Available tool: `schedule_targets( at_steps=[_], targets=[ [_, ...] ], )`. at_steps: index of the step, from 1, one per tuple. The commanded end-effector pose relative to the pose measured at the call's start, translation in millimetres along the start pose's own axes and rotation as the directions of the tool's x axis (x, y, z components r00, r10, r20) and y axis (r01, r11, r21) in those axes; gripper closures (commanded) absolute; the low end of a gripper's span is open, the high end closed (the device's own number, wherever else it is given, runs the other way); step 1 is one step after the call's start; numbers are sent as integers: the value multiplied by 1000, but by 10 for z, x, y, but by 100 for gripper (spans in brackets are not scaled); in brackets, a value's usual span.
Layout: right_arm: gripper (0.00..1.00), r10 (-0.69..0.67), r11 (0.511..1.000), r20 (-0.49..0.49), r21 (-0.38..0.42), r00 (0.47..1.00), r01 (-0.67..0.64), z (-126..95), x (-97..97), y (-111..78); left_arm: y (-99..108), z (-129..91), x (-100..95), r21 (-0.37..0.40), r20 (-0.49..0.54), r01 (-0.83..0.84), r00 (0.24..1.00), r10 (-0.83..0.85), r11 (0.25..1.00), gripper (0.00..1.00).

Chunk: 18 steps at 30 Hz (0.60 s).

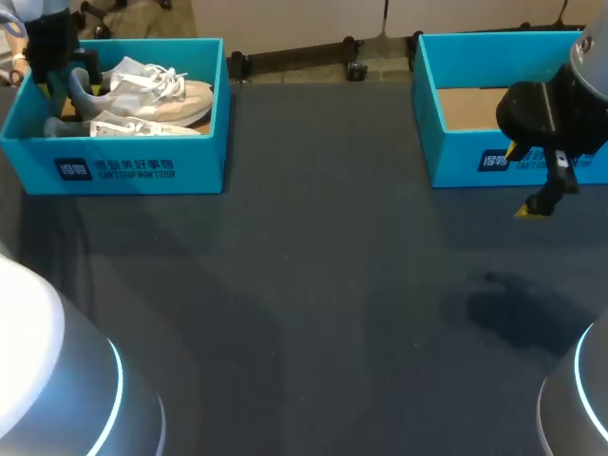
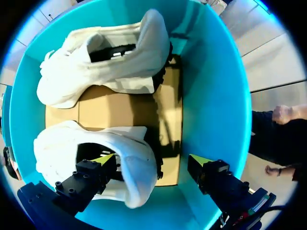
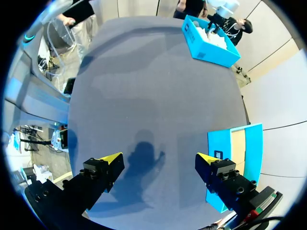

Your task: Take the shoe out of the shoebox, open the shoe tongue, remove and reinsert the insole, then place the shoe into the shoebox

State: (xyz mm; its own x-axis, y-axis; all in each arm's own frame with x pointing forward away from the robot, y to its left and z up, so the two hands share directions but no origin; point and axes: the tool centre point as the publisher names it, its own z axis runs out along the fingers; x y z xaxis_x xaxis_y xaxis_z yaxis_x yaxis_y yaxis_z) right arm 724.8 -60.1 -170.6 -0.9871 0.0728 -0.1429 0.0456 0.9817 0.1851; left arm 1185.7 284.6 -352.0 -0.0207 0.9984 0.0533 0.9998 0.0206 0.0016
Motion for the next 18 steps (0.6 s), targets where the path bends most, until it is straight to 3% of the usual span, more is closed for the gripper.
schedule_targets(
  at_steps=[1, 15, 18],
  targets=[
    [0, 1, 1000, -2, 4, 1000, -1, 14, -14, 12, -263, -229, -7, -41, 4, -2, 1000, 3, 999, 0],
    [0, 1, 1000, -2, 4, 1000, -1, 14, -14, 12, -703, -725, -39, -12, 27, 34, 999, -34, 999, 0],
    [0, 1, 1000, -2, 4, 1000, -1, 14, -14, 12, -703, -725, -39, -12, 27, 34, 999, -34, 999, 0]
  ],
)
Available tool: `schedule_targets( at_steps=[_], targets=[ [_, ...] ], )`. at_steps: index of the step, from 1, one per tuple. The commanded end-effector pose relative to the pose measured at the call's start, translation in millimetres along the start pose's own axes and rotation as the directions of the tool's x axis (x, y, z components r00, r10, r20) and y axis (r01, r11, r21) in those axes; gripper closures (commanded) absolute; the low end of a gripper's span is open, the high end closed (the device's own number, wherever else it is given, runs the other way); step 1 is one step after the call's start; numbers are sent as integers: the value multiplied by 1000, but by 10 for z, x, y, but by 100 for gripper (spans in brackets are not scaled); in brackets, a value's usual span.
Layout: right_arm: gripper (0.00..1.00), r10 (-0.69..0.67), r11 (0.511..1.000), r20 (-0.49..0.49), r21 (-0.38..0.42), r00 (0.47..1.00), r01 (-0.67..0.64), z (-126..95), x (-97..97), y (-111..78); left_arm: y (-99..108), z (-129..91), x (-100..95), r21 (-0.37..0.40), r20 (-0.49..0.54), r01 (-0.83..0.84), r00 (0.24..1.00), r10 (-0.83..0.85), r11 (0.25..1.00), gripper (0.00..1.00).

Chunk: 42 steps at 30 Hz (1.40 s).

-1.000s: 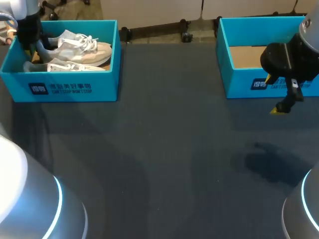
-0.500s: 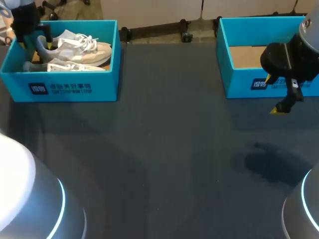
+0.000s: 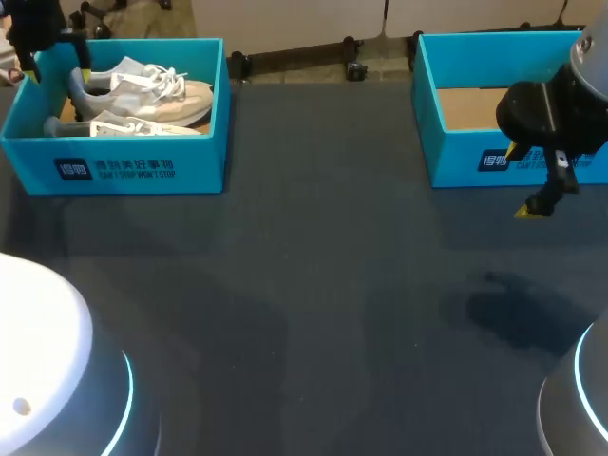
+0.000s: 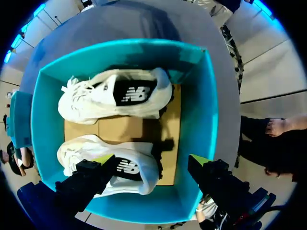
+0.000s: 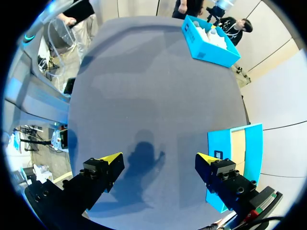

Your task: Take the shoe out of the shoebox, open the shoe tongue, remove and reinsert the insole, then place the shoe into the shoebox

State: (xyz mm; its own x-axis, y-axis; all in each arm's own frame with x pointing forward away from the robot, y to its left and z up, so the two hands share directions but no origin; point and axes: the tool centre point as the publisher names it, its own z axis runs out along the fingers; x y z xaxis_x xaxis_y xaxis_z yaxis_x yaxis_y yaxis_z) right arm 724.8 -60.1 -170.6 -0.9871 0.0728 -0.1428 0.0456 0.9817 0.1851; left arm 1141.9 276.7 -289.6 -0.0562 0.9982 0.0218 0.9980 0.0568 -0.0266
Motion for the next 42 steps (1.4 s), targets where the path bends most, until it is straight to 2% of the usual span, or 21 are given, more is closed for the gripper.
schedule_targets(
  at_steps=[1, 15, 21, 27, 34, 41, 42],
  targets=[
    [0, 1, 1000, -2, 4, 1000, -1, 14, -14, 12, -267, -90, 4, -42, -4, -2, 1000, 2, 999, 0],
    [0, 1, 1000, -2, 4, 1000, -1, 14, -14, 12, -267, -90, 4, -42, -4, -2, 1000, 2, 999, 0],
    [0, 1, 1000, -2, 4, 1000, -1, 14, -14, 12, -505, -99, 89, -28, 7, -20, 1000, 20, 999, 0],
    [0, 1, 1000, -2, 4, 1000, -1, 14, -14, 12, -745, -82, 70, -32, 20, -65, 998, 65, 997, 0],
    [0, 1, 1000, -2, 4, 1000, -1, 14, -14, 12, -881, -1, 65, -27, 34, -120, 992, 120, 992, 0],
    [0, 1, 1000, -2, 4, 1000, -1, 14, -14, 12, -951, 58, 122, -39, 48, -171, 984, 172, 985, 7],
    [0, 1, 1000, -2, 4, 1000, -1, 14, -14, 12, -946, 80, 134, -35, 48, -171, 984, 173, 985, 13]
  ],
)
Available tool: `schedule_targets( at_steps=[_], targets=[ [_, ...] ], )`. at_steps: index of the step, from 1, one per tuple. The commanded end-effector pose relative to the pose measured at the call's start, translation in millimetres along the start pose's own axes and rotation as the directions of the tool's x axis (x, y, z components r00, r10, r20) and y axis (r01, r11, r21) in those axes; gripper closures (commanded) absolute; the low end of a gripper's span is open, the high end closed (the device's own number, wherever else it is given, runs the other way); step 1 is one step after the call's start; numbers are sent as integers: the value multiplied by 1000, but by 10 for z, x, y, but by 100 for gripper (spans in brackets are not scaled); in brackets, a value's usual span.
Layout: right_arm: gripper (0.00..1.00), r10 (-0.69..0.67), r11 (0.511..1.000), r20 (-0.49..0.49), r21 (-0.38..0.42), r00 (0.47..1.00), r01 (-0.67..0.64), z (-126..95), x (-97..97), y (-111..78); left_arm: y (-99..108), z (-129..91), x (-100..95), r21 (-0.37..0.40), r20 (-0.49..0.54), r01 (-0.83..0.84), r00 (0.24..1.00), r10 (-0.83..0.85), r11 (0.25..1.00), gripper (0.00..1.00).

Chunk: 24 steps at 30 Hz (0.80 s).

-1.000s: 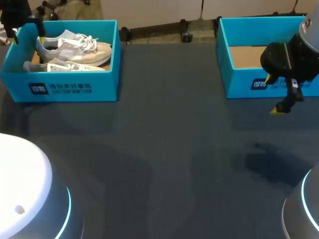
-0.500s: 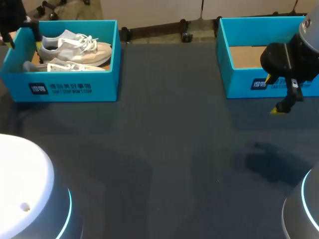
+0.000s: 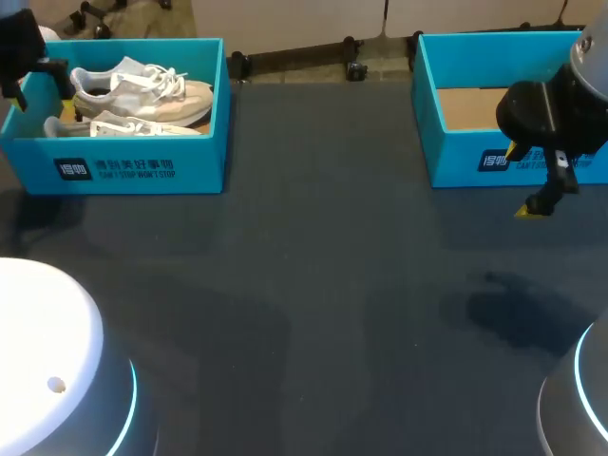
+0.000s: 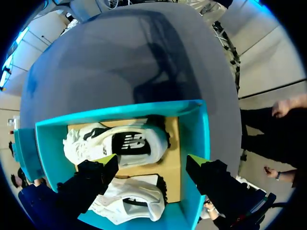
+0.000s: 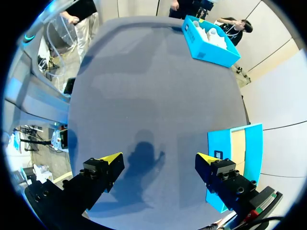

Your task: Take the shoe out of the shoebox, open the shoe tongue, remove and reinsert the insole, then place the shoe into the shoebox

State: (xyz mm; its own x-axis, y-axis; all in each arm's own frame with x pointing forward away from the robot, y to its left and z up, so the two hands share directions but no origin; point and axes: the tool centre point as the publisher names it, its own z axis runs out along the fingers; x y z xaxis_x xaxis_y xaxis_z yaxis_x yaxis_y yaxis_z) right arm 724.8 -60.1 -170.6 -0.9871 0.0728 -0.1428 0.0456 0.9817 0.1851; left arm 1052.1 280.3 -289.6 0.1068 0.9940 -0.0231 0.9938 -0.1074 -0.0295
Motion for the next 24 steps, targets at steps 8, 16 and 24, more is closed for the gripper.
schedule_targets(
  at_steps=[8, 16, 24],
  targets=[
    [0, 1, 1000, -2, 4, 1000, -1, 14, -14, 12, -34, 205, 110, -26, -6, -39, 999, 39, 999, 31],
    [0, 1, 1000, -2, 4, 1000, -1, 14, -14, 12, -30, 324, 87, -30, 13, -65, 998, 66, 997, 51],
    [0, 1, 1000, -2, 4, 1000, -1, 14, -14, 12, -11, 421, 82, -31, 17, -74, 997, 74, 997, 48]
  ],
)
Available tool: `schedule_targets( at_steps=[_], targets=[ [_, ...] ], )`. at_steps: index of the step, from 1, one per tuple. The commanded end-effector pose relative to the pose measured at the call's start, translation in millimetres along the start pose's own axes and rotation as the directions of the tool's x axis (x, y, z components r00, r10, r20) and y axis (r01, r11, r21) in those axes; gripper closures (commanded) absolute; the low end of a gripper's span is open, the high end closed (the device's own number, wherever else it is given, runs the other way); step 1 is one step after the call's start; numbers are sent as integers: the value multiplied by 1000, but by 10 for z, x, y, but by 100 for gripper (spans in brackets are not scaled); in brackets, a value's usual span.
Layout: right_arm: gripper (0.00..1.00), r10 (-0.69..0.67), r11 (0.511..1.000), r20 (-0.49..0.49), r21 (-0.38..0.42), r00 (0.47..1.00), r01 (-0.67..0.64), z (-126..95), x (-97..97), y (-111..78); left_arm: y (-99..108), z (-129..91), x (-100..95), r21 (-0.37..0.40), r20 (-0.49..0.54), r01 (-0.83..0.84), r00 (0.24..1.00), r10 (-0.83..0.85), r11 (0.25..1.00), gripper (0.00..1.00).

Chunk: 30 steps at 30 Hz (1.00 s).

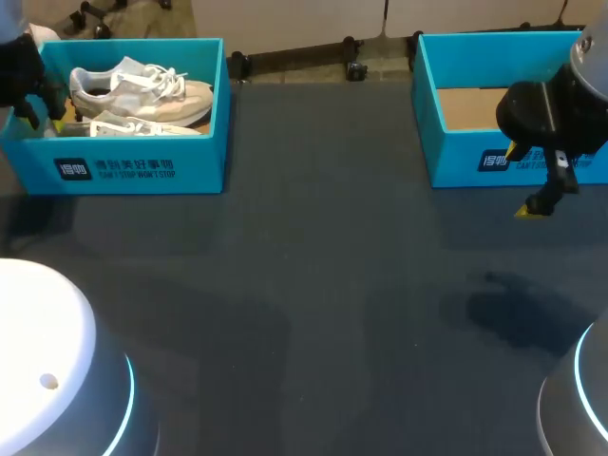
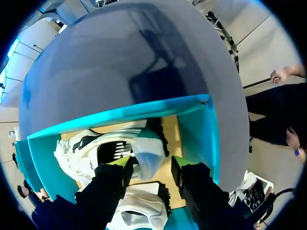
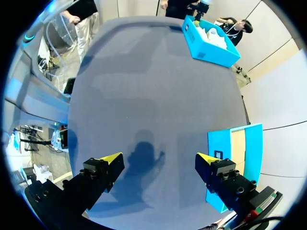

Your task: Take the shoe out of the shoebox, open the shoe tongue, remove and reinsert the insole, then place the shoe into the shoebox

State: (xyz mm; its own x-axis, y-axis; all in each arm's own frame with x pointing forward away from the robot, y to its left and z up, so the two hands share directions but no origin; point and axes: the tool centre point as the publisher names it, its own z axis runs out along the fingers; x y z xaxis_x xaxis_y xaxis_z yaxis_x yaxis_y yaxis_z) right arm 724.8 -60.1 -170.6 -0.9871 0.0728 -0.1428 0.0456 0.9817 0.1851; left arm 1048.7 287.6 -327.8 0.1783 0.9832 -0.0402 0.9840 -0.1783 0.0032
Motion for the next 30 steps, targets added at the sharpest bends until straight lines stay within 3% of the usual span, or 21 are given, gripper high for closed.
schedule_targets(
  at_steps=[1, 14, 24, 30],
  targets=[
    [0, 1, 1000, -2, 4, 1000, -1, 14, -14, 12, 18, 53, 7, 0, 3, -2, 1000, 2, 1000, 51],
    [0, 1, 1000, -2, 4, 1000, -1, 14, -14, 12, -26, 231, 25, -7, 7, -8, 1000, 8, 1000, 51],
    [0, 1, 1000, -2, 4, 1000, -1, 14, -14, 12, 0, 356, 36, -13, 14, 0, 1000, 1, 1000, 47],
    [0, 1, 1000, -2, 4, 1000, -1, 14, -14, 12, 27, 416, 45, -11, 18, 2, 1000, -2, 1000, 50]
  ],
)
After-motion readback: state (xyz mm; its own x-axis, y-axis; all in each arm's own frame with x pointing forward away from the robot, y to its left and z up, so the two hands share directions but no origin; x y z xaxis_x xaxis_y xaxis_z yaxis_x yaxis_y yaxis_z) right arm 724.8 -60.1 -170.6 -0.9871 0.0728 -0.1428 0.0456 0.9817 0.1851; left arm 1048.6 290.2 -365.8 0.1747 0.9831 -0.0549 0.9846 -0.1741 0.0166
